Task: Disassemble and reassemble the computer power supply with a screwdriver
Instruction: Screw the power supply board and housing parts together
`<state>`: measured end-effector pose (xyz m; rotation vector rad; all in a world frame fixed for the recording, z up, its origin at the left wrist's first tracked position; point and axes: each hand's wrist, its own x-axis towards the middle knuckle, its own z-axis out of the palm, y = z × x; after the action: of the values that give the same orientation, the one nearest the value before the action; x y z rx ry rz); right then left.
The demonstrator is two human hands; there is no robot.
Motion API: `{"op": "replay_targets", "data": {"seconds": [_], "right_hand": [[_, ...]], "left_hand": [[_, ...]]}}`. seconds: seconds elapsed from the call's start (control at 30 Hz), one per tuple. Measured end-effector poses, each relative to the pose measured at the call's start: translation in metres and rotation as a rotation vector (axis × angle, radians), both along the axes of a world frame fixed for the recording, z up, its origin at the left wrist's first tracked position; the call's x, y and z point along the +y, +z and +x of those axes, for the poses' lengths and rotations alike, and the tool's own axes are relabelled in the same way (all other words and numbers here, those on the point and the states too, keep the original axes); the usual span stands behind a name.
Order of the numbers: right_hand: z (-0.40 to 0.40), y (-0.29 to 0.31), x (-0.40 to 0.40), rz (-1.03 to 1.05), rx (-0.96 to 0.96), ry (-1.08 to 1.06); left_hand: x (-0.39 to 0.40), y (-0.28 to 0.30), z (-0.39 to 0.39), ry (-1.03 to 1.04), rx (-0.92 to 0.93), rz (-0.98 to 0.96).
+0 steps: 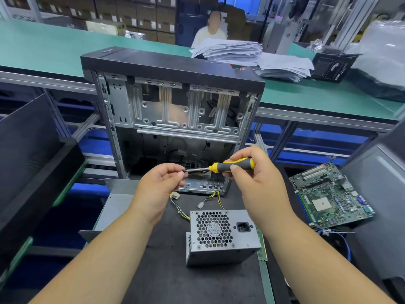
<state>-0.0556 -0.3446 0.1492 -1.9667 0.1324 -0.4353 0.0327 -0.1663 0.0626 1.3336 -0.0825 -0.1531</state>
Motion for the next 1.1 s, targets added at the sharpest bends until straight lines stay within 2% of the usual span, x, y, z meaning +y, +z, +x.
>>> {"op": "replay_targets", "data": {"seconds": [0.33, 0.57, 0.63, 0.8, 0.83, 0.97, 1.1], "right_hand": [[0.005, -0.005, -0.002, 0.049, -0.069, -0.043], [0.010, -0.004, -0.010, 0.052, -0.021, -0.092], [0.011, -0.003, -0.011, 0.001, -0.019, -0.071], [0.013, -0.002, -0.010, -0.317, 0.077, 0.013], [0.013, -0.002, -0.008, -0.379, 0.100, 0.038], [0.011, -0.006, 0.002, -0.541, 0.148, 0.130], [0.013, -0.006, 0.006, -0.575, 0.156, 0.156]], "left_hand": [[0.003, -0.001, -0.004, -0.097, -0.080, 0.055], [-0.002, -0.001, -0.011, -0.172, -0.095, 0.082], [-0.001, -0.004, -0.011, -0.246, -0.070, 0.111], [0.005, -0.027, -0.013, -0.376, 0.055, 0.585], [0.006, -0.031, -0.013, -0.396, 0.066, 0.633], [0.006, -0.035, -0.018, -0.452, 0.145, 0.522], [0.006, -0.034, -0.017, -0.444, 0.131, 0.523]]}}
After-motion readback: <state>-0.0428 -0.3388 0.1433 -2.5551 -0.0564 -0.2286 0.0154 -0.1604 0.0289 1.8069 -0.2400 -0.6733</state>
